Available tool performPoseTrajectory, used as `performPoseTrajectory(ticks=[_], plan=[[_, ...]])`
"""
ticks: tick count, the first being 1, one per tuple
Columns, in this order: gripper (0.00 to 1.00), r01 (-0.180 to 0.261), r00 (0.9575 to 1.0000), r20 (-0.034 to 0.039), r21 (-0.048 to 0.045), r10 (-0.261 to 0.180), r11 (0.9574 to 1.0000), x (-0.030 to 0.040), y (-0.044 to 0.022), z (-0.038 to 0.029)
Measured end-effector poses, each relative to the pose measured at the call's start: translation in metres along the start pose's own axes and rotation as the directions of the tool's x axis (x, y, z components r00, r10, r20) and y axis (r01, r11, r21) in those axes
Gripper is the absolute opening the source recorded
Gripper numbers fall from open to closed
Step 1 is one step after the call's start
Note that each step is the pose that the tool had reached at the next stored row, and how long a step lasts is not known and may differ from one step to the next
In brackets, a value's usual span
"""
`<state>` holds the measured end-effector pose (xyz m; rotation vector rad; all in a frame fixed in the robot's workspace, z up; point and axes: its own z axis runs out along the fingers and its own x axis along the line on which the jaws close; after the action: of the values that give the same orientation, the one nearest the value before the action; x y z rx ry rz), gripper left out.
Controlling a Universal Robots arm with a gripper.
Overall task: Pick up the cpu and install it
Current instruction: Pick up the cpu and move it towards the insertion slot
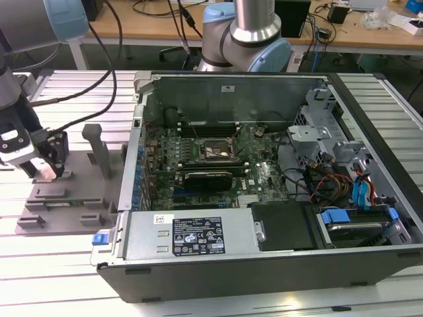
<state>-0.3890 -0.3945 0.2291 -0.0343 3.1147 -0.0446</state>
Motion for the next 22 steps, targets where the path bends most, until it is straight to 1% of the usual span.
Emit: performPoseTrajectory(ticks=[10, 13, 17, 18, 22], plan=[[0.55, 0.000, 1.0000, 0.0000, 0.0001, 0.000, 1.0000, -0.0004, -0.0005, -0.0174], [0.55, 0.000, 1.0000, -0.0001, 0.0002, 0.000, 1.0000, -0.0007, -0.0007, -0.0262], [0.55, 0.000, 1.0000, 0.0000, 0.0001, 0.000, 1.0000, -0.0008, -0.0009, -0.0318], [0.55, 0.000, 1.0000, 0.0000, 0.0002, 0.000, 1.0000, -0.0009, -0.0010, -0.0345], [0.55, 0.000, 1.0000, 0.0001, 0.0001, 0.000, 1.0000, -0.0011, -0.0012, -0.0411]])
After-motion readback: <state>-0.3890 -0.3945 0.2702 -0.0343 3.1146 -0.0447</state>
